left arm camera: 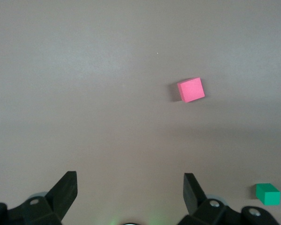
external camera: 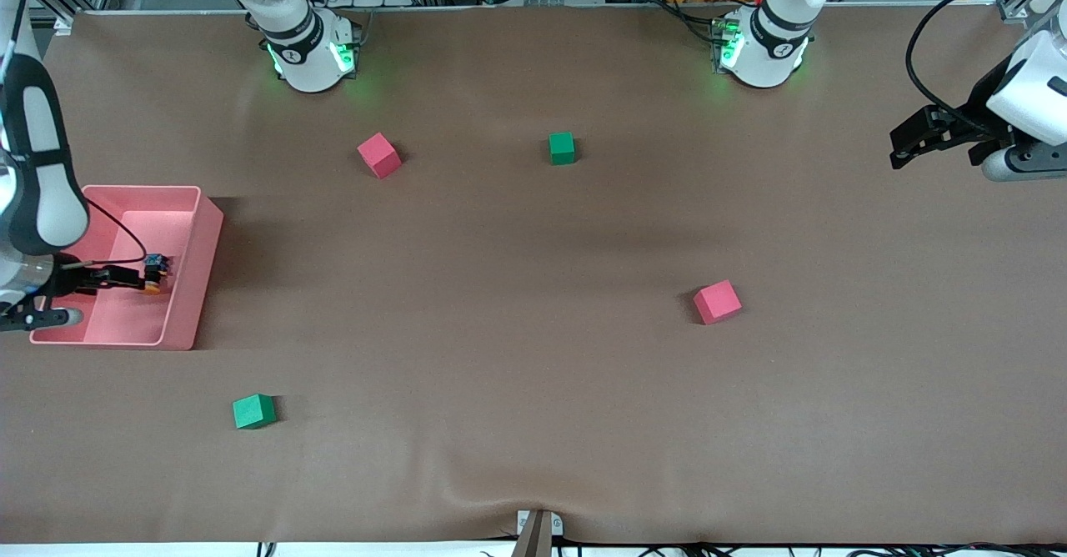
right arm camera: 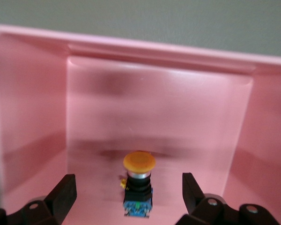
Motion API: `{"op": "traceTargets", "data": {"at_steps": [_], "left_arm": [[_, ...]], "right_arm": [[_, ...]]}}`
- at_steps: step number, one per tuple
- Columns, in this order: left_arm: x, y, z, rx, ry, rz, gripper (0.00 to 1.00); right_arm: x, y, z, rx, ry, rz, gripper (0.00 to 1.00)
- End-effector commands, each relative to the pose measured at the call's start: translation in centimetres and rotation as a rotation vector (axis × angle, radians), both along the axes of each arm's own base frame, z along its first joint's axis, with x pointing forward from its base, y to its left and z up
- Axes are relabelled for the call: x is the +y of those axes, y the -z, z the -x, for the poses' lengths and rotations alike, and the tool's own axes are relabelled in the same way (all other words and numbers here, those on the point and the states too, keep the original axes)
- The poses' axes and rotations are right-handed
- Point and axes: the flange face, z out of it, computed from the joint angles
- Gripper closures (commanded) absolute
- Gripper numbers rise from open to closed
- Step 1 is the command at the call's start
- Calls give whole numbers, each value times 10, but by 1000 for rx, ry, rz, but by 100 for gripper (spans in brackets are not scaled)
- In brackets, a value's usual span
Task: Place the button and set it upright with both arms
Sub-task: 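Reach the right gripper into the pink tray and grasp the button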
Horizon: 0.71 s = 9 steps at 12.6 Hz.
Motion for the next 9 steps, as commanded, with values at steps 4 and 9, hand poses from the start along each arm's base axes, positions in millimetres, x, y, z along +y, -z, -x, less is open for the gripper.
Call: {"op": "traceTargets", "data": {"at_steps": [4, 9], "left_arm": [[-2, 4, -7, 8, 16, 5, 0], [-3, 9, -10, 18, 23, 8, 0]], "right_arm": [[-11, 33, 2, 2, -51, -12, 0], [-32, 54, 19, 35, -15, -31, 0]]}}
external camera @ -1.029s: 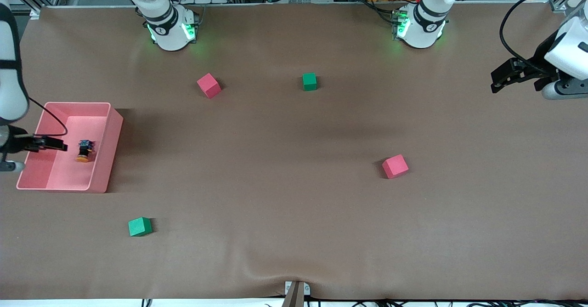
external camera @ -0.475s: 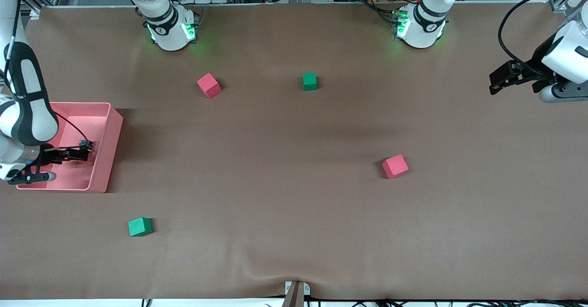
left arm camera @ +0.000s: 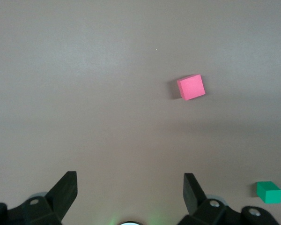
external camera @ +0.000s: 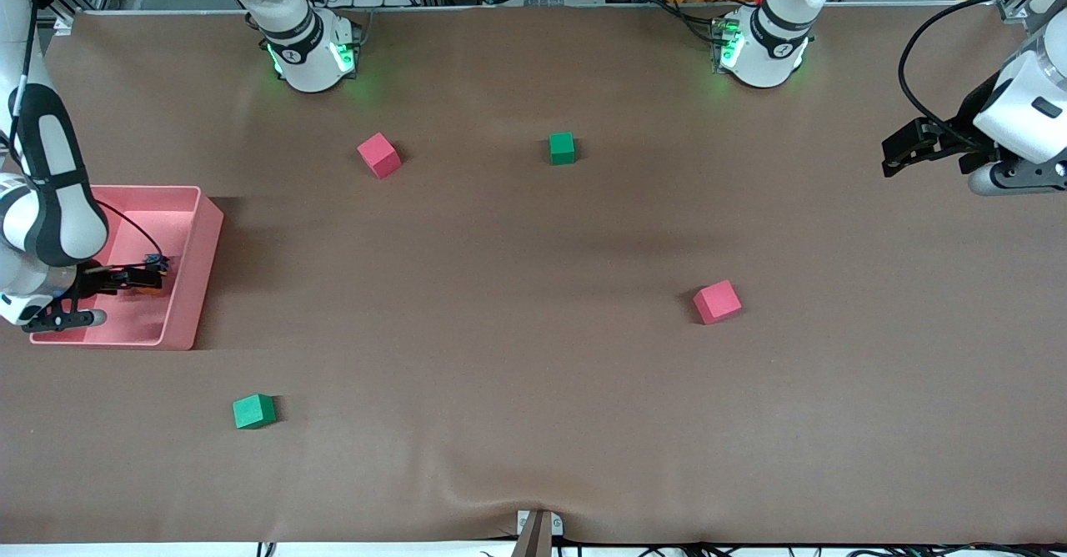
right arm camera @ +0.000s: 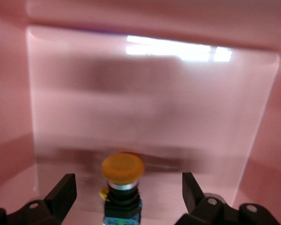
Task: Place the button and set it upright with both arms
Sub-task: 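Reach the right gripper into the pink tray and grasp the button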
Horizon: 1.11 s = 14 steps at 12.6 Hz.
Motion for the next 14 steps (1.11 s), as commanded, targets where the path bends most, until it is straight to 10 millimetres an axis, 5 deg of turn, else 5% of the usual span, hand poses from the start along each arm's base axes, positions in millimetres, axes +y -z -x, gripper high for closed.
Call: {"op": "traceTargets", "data": {"at_steps": [1, 2, 3, 5, 6, 14], "left_arm": [[-1, -5, -2, -8, 19, 6, 0], [0, -6, -2, -10, 16, 7, 0], [-1, -6, -3, -17, 19, 10, 0], [-4, -3, -6, -16, 25, 11, 0], [-3, -3, -6, -17, 24, 11, 0], [1, -6, -5, -24, 24, 7, 0]], "right_arm": [[-11, 14, 5, 0, -13, -15, 0], [-10, 16, 7, 4, -10, -20, 9], [-9, 17, 7, 6, -10, -24, 31], [-8, 17, 7, 8, -10, -24, 88], [-8, 17, 6, 6, -10, -23, 100], [-7, 14, 3, 8, -11, -22, 100]]}}
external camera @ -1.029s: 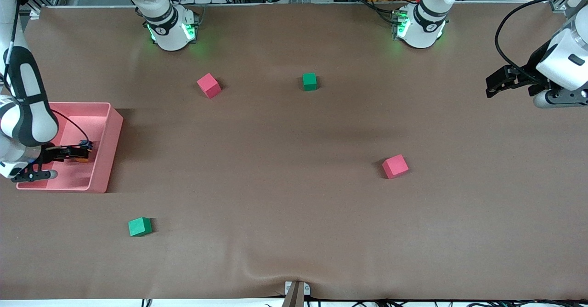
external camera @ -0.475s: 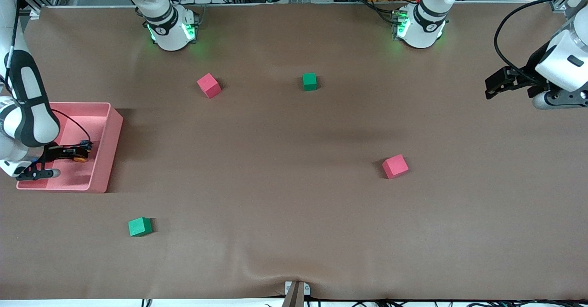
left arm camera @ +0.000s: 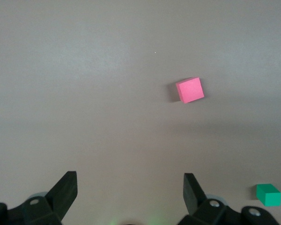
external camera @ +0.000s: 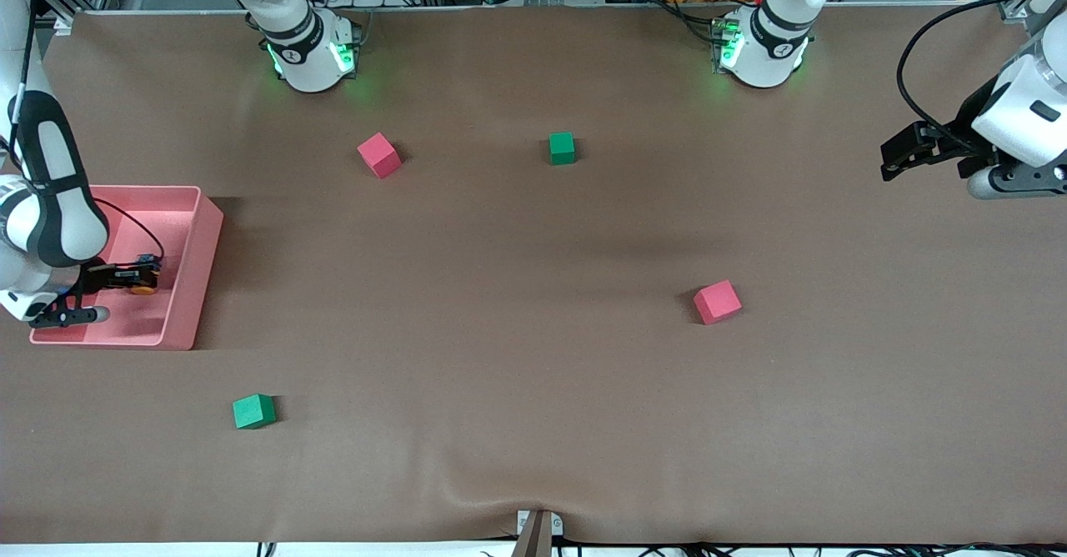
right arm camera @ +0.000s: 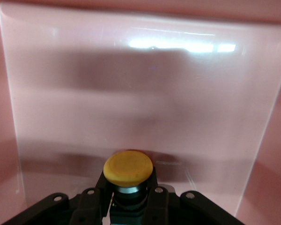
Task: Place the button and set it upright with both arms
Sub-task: 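Reach the right gripper into the pink tray and grasp the button, then lift the button out of the tray with the right gripper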
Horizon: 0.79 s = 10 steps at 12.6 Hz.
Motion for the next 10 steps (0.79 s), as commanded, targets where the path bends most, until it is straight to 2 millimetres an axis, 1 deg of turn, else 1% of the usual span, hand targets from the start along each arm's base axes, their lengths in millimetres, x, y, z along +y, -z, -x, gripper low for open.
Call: {"op": "traceTargets", "data": {"at_steps": [1, 5, 7, 9, 10], "left_arm": [[2, -6, -2, -11, 22, 6, 0], [3, -8, -2, -16, 17, 10, 0], [6, -12, -3, -26, 13, 12, 0], [7, -14, -5, -42, 13, 11, 0], [8, -14, -6, -41, 10, 9, 0]], "right_arm": [[1, -8, -6, -6, -20, -11, 100], [-2, -20, -11, 9, -19, -18, 100], [-3, -39, -19, 32, -20, -26, 100], [0, -61, -28, 62, -27, -42, 100], [3, -68, -30, 76, -34, -49, 100]]}}
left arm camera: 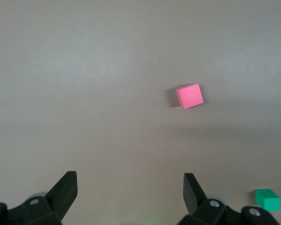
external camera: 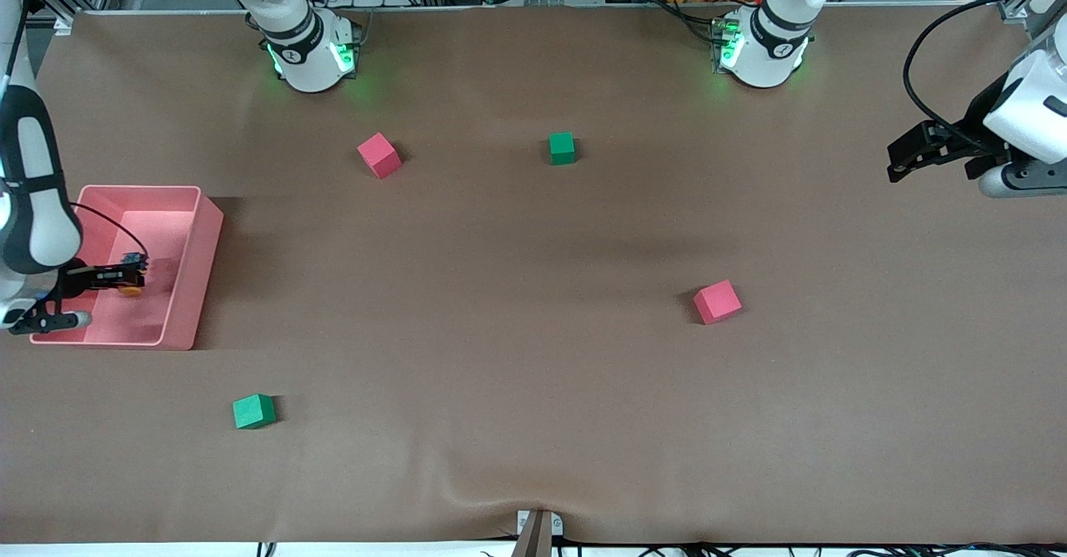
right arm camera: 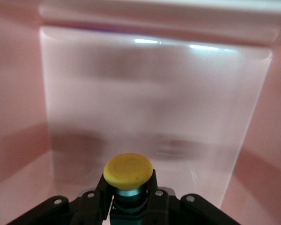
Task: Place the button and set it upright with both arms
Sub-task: 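Lift the button out of the tray with the right gripper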
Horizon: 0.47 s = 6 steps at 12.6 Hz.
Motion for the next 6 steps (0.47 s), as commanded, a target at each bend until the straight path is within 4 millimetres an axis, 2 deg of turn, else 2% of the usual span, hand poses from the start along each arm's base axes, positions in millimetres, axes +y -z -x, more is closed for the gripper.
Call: {"op": "traceTargets", "data": {"at_steps": [1, 3, 4, 5, 6], "left_arm": [[4, -5, -4, -13, 19, 6, 0], [20, -5, -5, -12, -10, 15, 0], [20, -4, -6, -11, 2, 15, 0], [20, -4, -6, -12, 22, 16, 0], [20, -5, -6, -16, 28, 16, 0]], "right_arm": [[3, -21, -7, 18, -21, -16, 100], [10, -30, -11, 11, -14, -8, 100], [17, -35, -13, 19, -3, -6, 100], [31, -50, -16, 31, 10, 2, 100], [53, -66, -22, 45, 28, 17, 100]]}}
